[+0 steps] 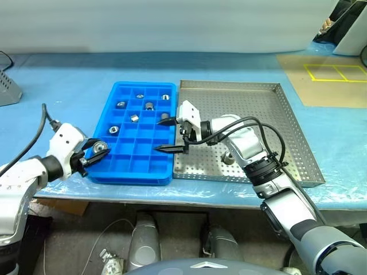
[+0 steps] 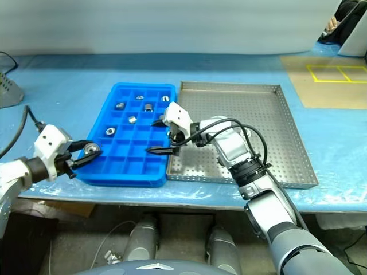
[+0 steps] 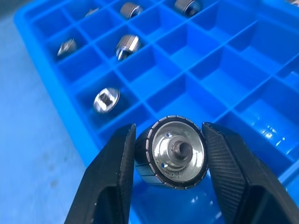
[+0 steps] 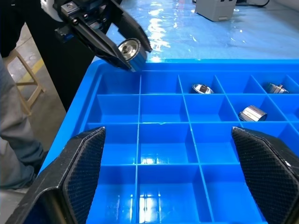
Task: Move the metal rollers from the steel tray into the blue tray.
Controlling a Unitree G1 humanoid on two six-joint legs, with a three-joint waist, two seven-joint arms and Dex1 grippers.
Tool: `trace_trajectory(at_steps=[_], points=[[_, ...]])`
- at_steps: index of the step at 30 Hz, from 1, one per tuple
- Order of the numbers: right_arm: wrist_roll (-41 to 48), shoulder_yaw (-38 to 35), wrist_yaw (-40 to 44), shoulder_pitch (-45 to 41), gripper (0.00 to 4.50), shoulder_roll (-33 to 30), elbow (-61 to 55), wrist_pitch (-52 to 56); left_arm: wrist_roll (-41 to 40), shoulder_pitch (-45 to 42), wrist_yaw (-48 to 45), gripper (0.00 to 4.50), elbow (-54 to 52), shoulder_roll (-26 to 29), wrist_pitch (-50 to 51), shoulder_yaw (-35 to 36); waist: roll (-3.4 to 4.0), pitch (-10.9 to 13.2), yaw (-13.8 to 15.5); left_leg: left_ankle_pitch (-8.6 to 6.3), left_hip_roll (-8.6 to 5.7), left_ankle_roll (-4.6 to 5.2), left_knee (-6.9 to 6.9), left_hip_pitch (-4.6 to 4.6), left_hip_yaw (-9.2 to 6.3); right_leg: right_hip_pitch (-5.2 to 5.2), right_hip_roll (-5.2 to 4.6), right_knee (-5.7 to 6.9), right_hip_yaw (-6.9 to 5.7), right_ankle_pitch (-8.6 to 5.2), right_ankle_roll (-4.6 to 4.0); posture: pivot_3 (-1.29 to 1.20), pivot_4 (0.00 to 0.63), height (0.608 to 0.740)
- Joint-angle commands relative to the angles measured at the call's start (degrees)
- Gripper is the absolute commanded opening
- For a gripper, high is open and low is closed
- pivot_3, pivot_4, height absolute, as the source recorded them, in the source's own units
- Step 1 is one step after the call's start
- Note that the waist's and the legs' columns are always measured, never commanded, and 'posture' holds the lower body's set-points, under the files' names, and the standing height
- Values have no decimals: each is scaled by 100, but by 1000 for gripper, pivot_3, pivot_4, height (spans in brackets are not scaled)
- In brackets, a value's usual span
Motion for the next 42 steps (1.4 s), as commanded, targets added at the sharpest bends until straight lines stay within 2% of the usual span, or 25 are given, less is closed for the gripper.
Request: trace_trajectory(at_steps=[1,13,15,18,24,29,35,39,42], points=[[11,-99,3,-17,4500,3,-130,-61,-108,161,127,1898,-203,-5,-72,137,-1,0,7,0,0,0,0,-2,-3,0,0,0,-2,0,0,294,150,740],[-83,-133,-157,73,4500,-38,-222,0,56,353,351,1898,-72,176,-77,-297,-1,-1,-6,1,-1,-1,1,-3,-4,-2,1,-3,-1,1,-2,252,150,740],[-87,-145,-190,84,4500,-39,-231,5,51,295,327,2616,-27,229,-102,-384,-1,-1,-9,1,0,-2,1,-3,-4,-3,2,-3,-1,0,-1,247,150,740],[-89,-154,-228,101,4500,-48,-252,15,24,108,339,3433,31,282,-59,-465,-1,-1,-11,1,-1,-2,1,-1,-4,-2,2,-1,0,0,0,233,150,740],[-75,-222,-326,172,4500,-143,-381,94,-176,-270,120,3433,228,374,-115,-531,-1,-1,-18,6,-1,-10,3,-1,-4,-2,3,1,0,2,-2,195,150,740],[-80,-358,-490,315,4500,-307,-595,216,-368,-1066,-127,3433,473,374,-152,-843,-1,-1,-31,9,-1,-14,13,-1,-4,0,2,9,1,3,-3,107,150,740],[-41,-795,-945,615,4500,-647,-1036,541,-117,-2385,-491,3433,1530,271,-496,-1725,-1,-2,-126,16,-4,-24,26,6,-3,-1,1,39,8,3,-2,-29,150,740],[-81,-1237,-1272,1035,4500,-1113,-1375,753,372,-3393,-737,3433,2689,-118,-1114,-2574,1,-4,-191,22,-6,-32,39,8,-1,2,0,54,15,4,0,-109,150,740],[-31,-1598,-1538,1382,4500,-1384,-1748,963,667,-4187,-829,3433,3589,-647,-1522,-3038,0,-4,-322,32,-6,-47,55,7,-1,8,1,57,19,5,1,-188,150,740]])
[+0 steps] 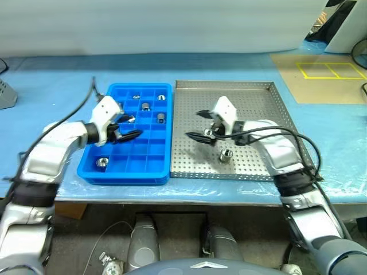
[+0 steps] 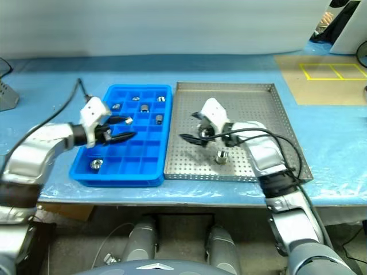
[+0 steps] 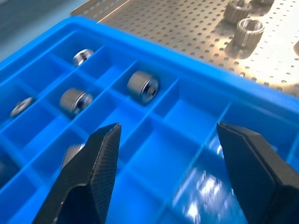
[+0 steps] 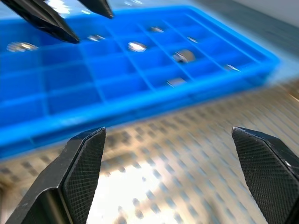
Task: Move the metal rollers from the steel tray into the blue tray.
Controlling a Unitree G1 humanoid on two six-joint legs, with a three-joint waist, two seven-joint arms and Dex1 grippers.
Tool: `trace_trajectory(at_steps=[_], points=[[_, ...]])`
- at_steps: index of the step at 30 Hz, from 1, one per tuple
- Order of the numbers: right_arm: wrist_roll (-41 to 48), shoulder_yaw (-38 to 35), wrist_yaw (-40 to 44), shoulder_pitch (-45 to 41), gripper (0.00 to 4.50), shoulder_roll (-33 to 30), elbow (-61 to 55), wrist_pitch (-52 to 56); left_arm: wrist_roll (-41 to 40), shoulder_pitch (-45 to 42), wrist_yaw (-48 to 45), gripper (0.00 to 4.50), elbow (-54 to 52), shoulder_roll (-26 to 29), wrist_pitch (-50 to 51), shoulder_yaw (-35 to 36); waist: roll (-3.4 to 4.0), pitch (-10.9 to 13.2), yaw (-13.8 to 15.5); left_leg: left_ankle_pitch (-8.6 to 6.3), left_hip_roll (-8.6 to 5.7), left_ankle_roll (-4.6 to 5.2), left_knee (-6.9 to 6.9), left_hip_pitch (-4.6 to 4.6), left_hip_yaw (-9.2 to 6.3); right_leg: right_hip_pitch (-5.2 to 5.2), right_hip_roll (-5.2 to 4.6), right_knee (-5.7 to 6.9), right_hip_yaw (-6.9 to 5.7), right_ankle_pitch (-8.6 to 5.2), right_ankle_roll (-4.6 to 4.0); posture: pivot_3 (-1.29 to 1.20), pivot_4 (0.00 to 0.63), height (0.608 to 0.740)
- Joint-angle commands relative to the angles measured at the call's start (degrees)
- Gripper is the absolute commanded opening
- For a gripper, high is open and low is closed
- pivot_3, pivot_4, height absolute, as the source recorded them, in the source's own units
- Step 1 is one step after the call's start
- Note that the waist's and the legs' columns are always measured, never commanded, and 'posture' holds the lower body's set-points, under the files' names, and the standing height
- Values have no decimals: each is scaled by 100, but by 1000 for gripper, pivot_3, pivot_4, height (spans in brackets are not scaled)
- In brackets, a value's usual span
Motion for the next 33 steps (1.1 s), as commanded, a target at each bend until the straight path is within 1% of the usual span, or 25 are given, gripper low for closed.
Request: trace_trajectory(at_steps=[1,4,5,6,8,10,13,17,21,33], points=[[97,-480,-323,275,4500,-206,-622,211,385,-831,-75,3433,903,-519,-546,-479,0,0,-82,1,1,-1,1,-3,0,-2,1,-1,0,0,0,-210,150,740],[132,-698,-583,592,4500,-278,-997,424,629,-1359,-220,3433,1732,-1096,-932,-817,-1,0,-212,0,0,1,9,-3,0,-1,2,0,3,1,0,-260,150,740],[144,-725,-637,658,4500,-281,-1094,483,680,-1452,-283,3433,1913,-1210,-1058,-877,-1,-1,-251,-1,-2,3,10,-2,1,0,2,-1,6,1,0,-276,150,740],[151,-756,-712,787,4500,-284,-1279,563,728,-1598,-326,3433,2135,-1408,-1185,-951,-1,-1,-332,-2,-2,6,11,-1,2,0,2,-3,9,1,0,-307,150,740],[186,-833,-870,1049,4500,-272,-1667,746,837,-1939,-330,3433,2682,-1811,-1458,-1053,-1,-1,-416,-7,-3,13,13,0,4,-2,4,-5,12,1,1,-353,150,740],[208,-890,-1018,1247,4500,-251,-1933,888,948,-2205,-262,3433,3189,-2072,-1615,-1061,-1,-1,-468,-11,-2,21,14,-1,4,-1,6,-10,13,1,1,-379,150,740],[244,-930,-1196,1480,4500,-239,-2223,1051,1130,-2439,-250,3433,3789,-2277,-1834,-1099,-1,-1,-569,-21,-2,38,31,-1,9,0,6,-12,20,3,4,-405,150,740],[254,-999,-1375,1661,4500,-252,-2410,1155,1385,-2642,-70,3433,4435,-2530,-2122,-1111,0,-1,-622,-39,-3,66,55,4,13,18,4,-16,26,7,13,-432,150,740],[247,-976,-1463,1740,4500,-253,-2447,1164,1535,-2636,-28,3433,4564,-2724,-2186,-1111,0,-1,-662,-50,-7,85,63,-2,16,39,2,-62,31,27,36,-436,150,740],[172,-808,-1537,1671,4500,-234,-2277,1044,1899,-2638,557,3433,5193,-3082,-2122,-1087,0,-1,-679,-63,-8,106,67,0,24,47,-2,-73,33,28,35,-423,150,740]])
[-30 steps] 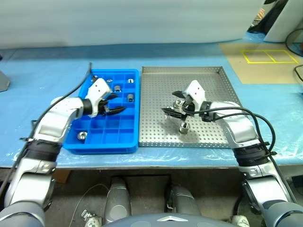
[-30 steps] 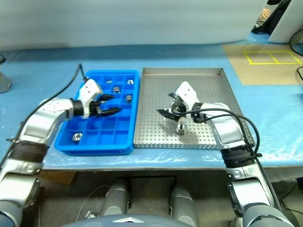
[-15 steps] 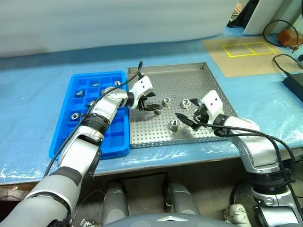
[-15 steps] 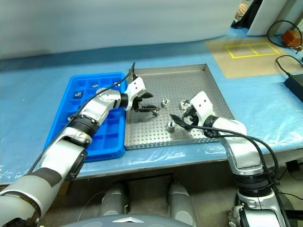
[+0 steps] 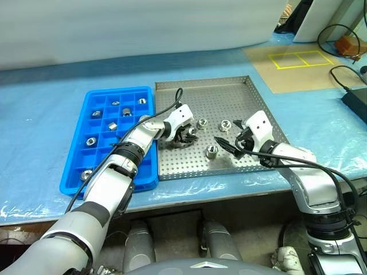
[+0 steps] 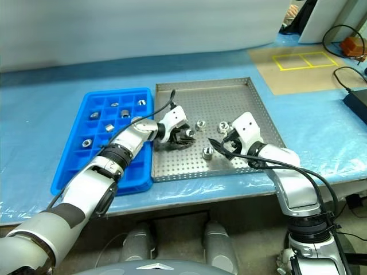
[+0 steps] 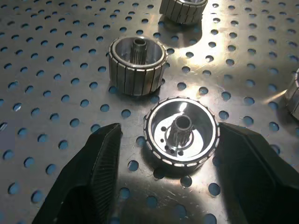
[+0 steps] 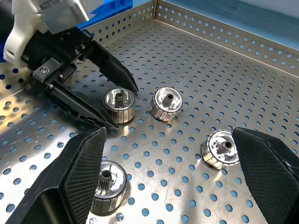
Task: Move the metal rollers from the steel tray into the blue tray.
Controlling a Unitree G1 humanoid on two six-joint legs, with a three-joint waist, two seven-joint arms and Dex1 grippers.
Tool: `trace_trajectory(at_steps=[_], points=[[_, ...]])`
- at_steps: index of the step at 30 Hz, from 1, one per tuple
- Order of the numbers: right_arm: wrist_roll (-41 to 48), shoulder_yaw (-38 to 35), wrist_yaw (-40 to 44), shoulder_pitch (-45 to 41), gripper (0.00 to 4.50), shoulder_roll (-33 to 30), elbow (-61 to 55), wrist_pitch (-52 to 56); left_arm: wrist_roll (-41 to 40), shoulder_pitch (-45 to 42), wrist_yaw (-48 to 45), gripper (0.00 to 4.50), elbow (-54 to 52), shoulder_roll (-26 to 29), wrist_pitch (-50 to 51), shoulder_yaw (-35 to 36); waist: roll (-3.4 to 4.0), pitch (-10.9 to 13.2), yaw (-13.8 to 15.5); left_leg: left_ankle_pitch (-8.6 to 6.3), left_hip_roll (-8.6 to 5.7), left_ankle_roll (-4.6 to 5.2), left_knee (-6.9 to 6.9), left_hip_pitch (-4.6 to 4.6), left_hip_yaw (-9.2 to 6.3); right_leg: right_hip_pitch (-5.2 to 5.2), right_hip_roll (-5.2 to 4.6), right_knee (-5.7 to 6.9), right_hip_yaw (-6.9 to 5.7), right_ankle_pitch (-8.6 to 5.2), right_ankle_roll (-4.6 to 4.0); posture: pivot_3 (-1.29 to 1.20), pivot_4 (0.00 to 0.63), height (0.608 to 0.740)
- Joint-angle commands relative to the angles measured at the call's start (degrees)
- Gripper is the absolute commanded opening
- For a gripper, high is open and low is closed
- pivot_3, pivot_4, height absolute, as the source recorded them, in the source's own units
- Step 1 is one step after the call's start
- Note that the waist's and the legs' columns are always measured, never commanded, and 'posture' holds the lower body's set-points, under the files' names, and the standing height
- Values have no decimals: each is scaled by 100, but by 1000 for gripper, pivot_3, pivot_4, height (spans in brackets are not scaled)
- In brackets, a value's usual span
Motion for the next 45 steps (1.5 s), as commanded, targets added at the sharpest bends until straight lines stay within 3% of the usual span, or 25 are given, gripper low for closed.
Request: trace_trajectory(at_steps=[1,6,9,13,20,27,34,39,45], points=[[9,19,-29,-77,4500,-16,-77,-130,102,-110,101,3433,54,-68,-68,29,0,0,1,0,0,0,0,0,0,0,0,0,0,0,0,-423,150,740],[-31,83,-53,-124,4500,-39,-25,-174,111,-45,112,3433,68,-150,-53,63,0,0,6,0,-2,0,1,2,0,6,-4,0,0,0,1,-418,150,740],[-43,107,-57,-136,4500,-37,-21,-185,82,48,-36,2892,-51,-123,-182,64,0,0,3,0,-2,0,1,3,0,6,-3,-1,0,0,1,-416,150,740],[-47,118,-49,-178,4500,-32,28,-208,114,136,-87,1712,-192,-73,-135,50,0,0,0,-1,-1,1,-2,2,0,6,-3,-4,-1,-1,1,-413,150,740],[-41,176,-34,-242,4500,-4,109,-276,128,228,-216,1719,-408,16,-74,61,1,0,-3,-1,-1,1,-5,3,1,5,-3,-7,-1,-1,2,-399,150,740],[124,232,95,-392,4500,78,129,-291,-424,644,-356,1719,-1625,401,644,569,2,1,-25,-1,3,0,-13,3,6,-4,-1,-8,-1,-2,2,-380,150,740],[141,648,549,-909,4500,241,701,-566,-1800,1810,-1179,1719,-4356,1706,2266,1479,2,5,-77,2,11,-8,-42,-2,36,-51,6,2,18,-3,-5,-247,150,740],[339,1007,1165,-1751,4500,634,1275,-780,-2101,2435,-962,1719,-5268,2454,2652,2020,20,16,58,5,9,-12,-60,-9,48,-66,2,2,20,-4,-7,-114,150,740],[406,1453,1891,-2578,4500,1139,2001,-1078,-2387,3277,-461,1719,-6235,2908,3091,2634,21,17,281,8,12,-16,-70,-8,47,-66,-1,2,13,-5,-9,38,150,740]])
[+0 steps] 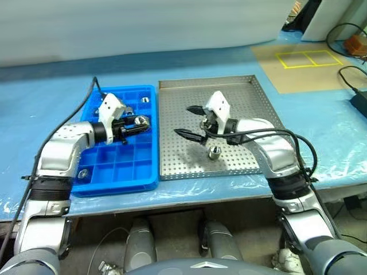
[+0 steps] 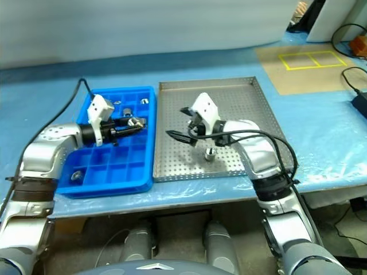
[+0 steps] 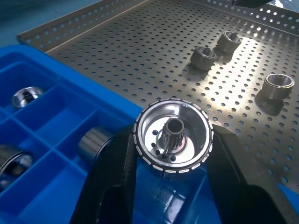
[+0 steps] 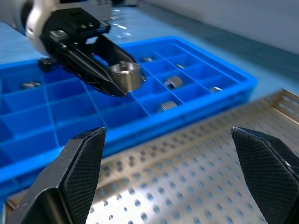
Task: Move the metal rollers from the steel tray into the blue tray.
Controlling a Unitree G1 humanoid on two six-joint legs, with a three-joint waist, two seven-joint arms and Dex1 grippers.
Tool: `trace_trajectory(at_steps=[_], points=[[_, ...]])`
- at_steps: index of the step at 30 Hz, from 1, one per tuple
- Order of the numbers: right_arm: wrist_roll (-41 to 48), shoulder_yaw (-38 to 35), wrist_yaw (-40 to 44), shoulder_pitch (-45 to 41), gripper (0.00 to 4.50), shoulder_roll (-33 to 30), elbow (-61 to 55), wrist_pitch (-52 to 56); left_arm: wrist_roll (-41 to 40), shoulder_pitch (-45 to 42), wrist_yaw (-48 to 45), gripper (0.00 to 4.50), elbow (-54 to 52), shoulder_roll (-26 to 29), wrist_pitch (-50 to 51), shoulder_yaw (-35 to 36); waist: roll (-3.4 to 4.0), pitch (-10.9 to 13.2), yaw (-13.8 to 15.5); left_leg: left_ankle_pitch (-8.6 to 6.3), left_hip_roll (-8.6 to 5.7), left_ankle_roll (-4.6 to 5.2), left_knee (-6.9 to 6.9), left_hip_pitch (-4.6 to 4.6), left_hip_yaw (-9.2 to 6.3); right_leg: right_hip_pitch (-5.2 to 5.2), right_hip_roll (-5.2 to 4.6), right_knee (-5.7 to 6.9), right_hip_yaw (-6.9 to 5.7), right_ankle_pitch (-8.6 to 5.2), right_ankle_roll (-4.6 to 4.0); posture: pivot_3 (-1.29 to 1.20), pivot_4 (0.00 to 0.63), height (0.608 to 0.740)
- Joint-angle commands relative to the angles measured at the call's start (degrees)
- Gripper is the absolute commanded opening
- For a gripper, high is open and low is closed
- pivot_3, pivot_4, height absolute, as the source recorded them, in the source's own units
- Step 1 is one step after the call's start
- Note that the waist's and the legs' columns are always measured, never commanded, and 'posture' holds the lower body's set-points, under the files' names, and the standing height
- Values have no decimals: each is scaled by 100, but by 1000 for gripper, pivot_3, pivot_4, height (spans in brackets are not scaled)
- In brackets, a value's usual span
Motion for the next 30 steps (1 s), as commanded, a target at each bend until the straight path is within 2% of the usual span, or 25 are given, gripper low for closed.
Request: trace_trajectory(at_steps=[1,6,11,19,30], points=[[106,235,447,-422,4500,258,375,-339,-188,556,308,1719,-699,318,203,525,0,0,44,0,-1,0,-1,1,0,-2,0,0,1,0,-1,55,150,740],[12,470,788,-685,4500,603,921,-631,-183,1661,572,1719,-1243,669,237,974,-4,2,198,9,2,-16,-29,2,-3,-7,1,0,-12,-9,-12,162,150,740],[-39,551,986,-809,4500,799,1228,-818,-295,2297,950,1719,-1658,647,359,1288,-8,5,397,15,5,-26,-41,-1,-14,-8,0,1,-27,-12,-15,223,150,740],[-286,657,1174,-825,4500,748,1417,-1095,-482,2307,1454,1719,-1966,245,528,1025,-9,4,584,19,4,-32,-39,1,-32,3,-3,10,-39,-13,-14,246,150,740],[-384,619,1011,-623,4500,696,1250,-1023,-320,2232,1447,1719,-1546,410,409,631,-10,3,528,25,3,-40,-40,0,-39,0,1,10,-42,-13,-16,188,150,740]])
